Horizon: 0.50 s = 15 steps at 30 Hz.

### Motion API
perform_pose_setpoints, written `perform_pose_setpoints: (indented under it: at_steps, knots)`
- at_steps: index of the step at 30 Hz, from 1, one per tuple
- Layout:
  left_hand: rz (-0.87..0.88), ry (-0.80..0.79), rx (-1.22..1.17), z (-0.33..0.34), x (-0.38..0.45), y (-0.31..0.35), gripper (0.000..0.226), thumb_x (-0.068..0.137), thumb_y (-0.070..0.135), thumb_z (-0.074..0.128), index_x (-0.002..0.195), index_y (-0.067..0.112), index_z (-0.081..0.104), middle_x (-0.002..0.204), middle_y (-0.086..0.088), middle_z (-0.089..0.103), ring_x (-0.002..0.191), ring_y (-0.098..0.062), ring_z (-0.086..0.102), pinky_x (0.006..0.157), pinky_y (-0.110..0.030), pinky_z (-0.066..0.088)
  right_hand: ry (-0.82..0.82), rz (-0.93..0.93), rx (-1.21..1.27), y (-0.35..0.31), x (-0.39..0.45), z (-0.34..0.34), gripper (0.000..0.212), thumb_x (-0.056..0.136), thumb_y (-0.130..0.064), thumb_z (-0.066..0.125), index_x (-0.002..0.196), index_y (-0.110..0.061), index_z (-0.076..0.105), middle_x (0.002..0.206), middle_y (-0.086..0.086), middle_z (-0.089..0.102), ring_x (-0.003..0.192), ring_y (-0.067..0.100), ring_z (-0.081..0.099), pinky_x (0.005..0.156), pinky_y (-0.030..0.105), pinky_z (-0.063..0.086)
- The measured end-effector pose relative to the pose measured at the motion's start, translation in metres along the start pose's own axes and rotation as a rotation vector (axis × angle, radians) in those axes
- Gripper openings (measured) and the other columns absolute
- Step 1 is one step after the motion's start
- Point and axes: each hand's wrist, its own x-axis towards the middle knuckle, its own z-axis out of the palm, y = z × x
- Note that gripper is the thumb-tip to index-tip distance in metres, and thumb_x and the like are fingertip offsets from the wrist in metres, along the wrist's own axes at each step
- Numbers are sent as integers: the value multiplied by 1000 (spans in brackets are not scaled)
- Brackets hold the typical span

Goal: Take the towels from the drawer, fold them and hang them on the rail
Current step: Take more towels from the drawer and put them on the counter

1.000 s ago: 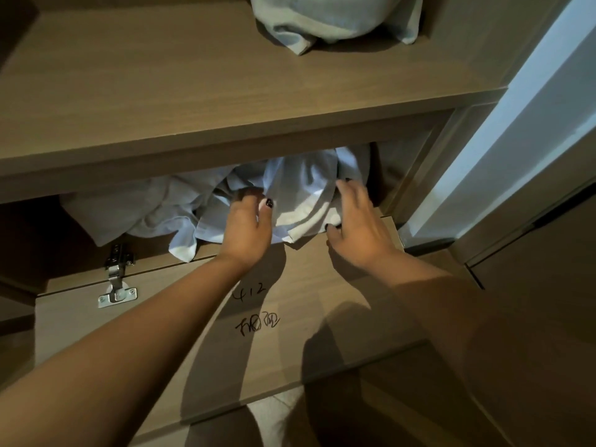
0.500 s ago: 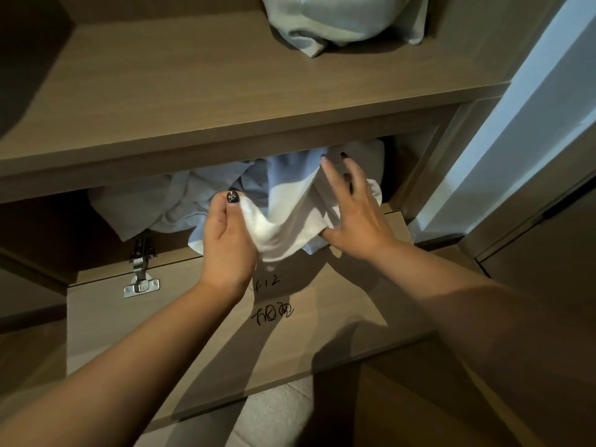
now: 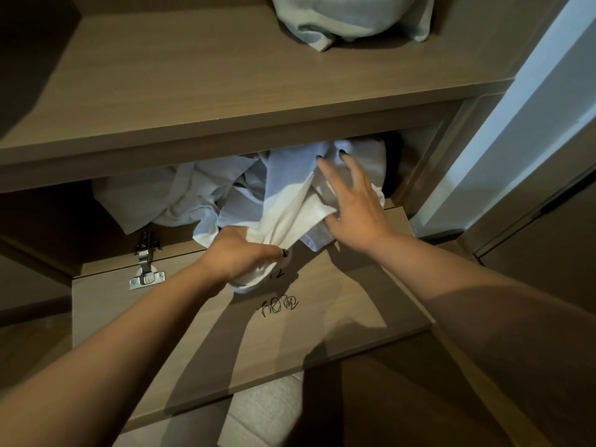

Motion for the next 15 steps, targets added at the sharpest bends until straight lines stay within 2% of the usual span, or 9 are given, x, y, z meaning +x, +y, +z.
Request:
perform_pose_setpoints:
  at_steps: [2,3,5,6,7,8,10,12,15]
  knots:
    - [197,78,-22,-1,-5,-2,24,69,26,85,79,21,64,81,4,68,73,-12,66,60,-26,54,-46,-44,-41,-2,0,1,99,80,-13,73,156,-34,13,161,12,8,147,34,13,111,50,32]
    - [322,86,-30,-3,-10,-2,20,69,19,85,76,18,66,90,7,66,76,-3,64,60,-19,52,-71,-67,-52,-4,1,2,105,77,-12,76,156,-35,11,162,12,7,147,34,13,111,51,31]
    - [537,35,-37,-8,-18,2,17,68,6,81,69,13,67,113,11,55,92,12,55,66,-5,44,-125,-109,-62,-8,1,4,110,72,-9,79,156,-35,12,162,11,5,147,33,12,112,51,29]
    - [590,-7,-89,-11,-23,5,14,67,3,78,70,11,67,118,10,55,93,12,55,65,-5,43,-143,-123,-63,-11,2,6,110,71,-5,78,156,-35,14,163,10,5,147,31,11,112,50,29]
    - [597,-44,-189,-14,-28,9,13,65,2,74,75,8,68,113,5,61,82,7,60,58,-7,44,-152,-121,-50,-12,3,8,107,72,-1,75,155,-34,17,163,9,5,148,30,10,112,49,29]
    - [575,-67,-313,-17,-32,11,18,63,4,69,81,7,68,97,-2,69,64,1,61,48,-12,43,-150,-104,-20,-14,4,9,101,74,0,74,154,-33,21,163,8,5,148,28,9,113,48,30]
    - [521,-53,-522,-26,-36,14,23,57,11,65,78,4,60,63,-9,65,45,-14,54,41,-19,39,-110,-53,47,-14,6,12,87,81,-5,72,152,-31,30,163,8,9,148,27,11,112,48,32]
    - [478,3,-701,-35,-33,13,25,52,14,58,72,3,49,63,-16,50,56,-25,46,50,-26,35,-56,-26,70,-12,10,12,76,84,-4,69,149,-27,37,160,10,16,146,29,18,104,47,41]
    - [375,3,-865,-44,-27,9,22,49,3,41,71,8,41,73,-12,38,66,-26,37,55,-29,29,21,42,131,-10,15,13,59,89,-9,64,144,-21,44,156,13,23,142,30,28,96,45,47]
